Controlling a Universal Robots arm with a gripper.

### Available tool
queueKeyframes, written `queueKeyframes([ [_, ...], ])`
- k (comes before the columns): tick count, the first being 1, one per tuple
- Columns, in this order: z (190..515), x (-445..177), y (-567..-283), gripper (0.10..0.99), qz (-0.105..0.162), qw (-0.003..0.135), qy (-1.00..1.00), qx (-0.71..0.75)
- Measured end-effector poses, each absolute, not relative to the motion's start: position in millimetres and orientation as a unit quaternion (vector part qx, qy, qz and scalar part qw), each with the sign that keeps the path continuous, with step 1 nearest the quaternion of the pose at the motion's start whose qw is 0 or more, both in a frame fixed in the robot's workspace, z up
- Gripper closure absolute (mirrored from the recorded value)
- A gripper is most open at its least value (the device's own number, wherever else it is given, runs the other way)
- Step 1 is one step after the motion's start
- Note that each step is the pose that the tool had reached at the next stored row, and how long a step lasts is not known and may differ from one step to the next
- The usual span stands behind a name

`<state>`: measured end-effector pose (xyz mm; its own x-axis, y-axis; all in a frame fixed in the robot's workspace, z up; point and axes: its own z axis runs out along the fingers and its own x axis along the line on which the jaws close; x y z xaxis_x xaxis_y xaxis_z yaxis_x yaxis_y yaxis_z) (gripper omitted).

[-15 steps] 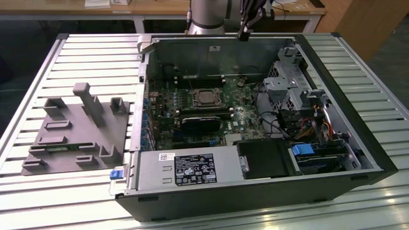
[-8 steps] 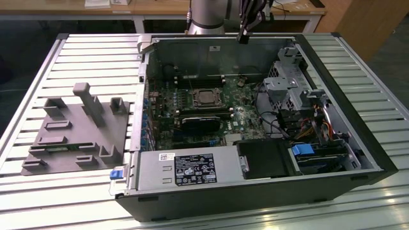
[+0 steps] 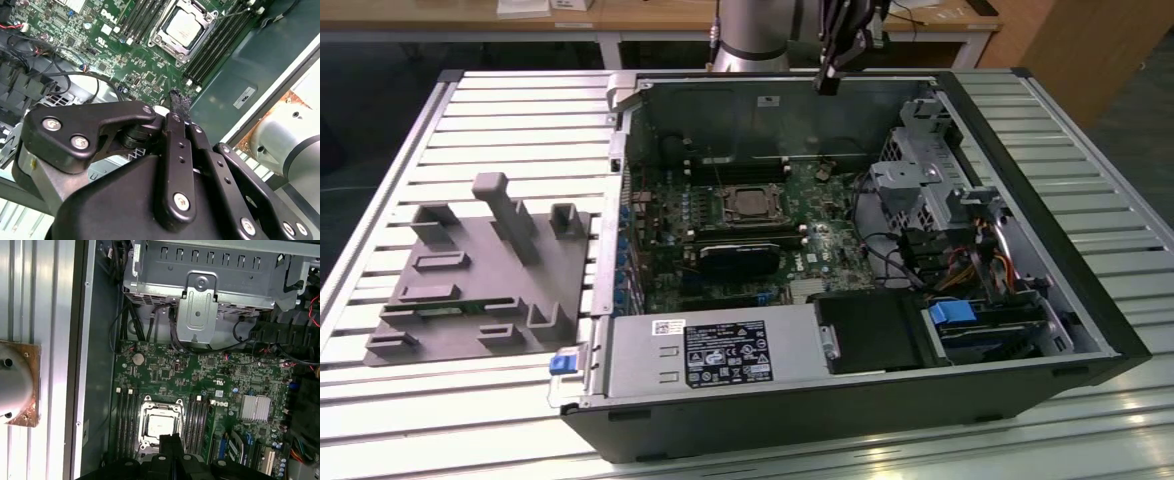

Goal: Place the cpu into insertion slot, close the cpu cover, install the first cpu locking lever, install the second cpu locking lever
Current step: 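Close the cpu cover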

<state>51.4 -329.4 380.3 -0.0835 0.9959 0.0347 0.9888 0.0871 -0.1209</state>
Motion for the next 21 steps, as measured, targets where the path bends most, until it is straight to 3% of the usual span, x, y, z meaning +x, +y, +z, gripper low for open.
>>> queueKeyframes([
  [21, 361.0, 11.8, -335.2, 0.984, 0.006, 0.027, -0.737, -0.676],
])
